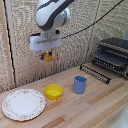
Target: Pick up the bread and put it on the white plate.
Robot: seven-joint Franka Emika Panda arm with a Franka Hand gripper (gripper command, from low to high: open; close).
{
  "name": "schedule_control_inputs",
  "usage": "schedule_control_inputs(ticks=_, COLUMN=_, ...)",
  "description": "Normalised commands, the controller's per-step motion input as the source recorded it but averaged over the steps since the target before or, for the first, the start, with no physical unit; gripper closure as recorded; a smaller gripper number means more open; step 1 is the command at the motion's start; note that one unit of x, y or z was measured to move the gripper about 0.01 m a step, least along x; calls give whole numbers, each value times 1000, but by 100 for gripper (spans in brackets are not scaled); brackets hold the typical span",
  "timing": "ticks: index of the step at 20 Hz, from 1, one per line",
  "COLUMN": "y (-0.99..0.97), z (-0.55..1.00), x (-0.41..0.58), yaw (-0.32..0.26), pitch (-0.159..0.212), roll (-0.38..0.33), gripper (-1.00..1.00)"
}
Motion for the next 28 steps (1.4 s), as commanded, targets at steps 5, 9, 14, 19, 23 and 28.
schedule_control_inputs(ticks=5, y=946, z=-317, x=-58, yaw=0, pitch=-9, roll=-21, gripper=100)
schedule_control_inputs(ticks=9, y=829, z=-566, x=17, yaw=2, pitch=-17, roll=-50, gripper=100)
schedule_control_inputs(ticks=14, y=654, z=-537, x=66, yaw=25, pitch=0, roll=-42, gripper=100)
schedule_control_inputs(ticks=19, y=549, z=-402, x=26, yaw=36, pitch=7, roll=-23, gripper=100)
schedule_control_inputs(ticks=23, y=574, z=-379, x=-14, yaw=55, pitch=36, roll=-50, gripper=100)
schedule_control_inputs(ticks=28, y=345, z=-386, x=27, yaw=54, pitch=44, roll=-143, gripper=100)
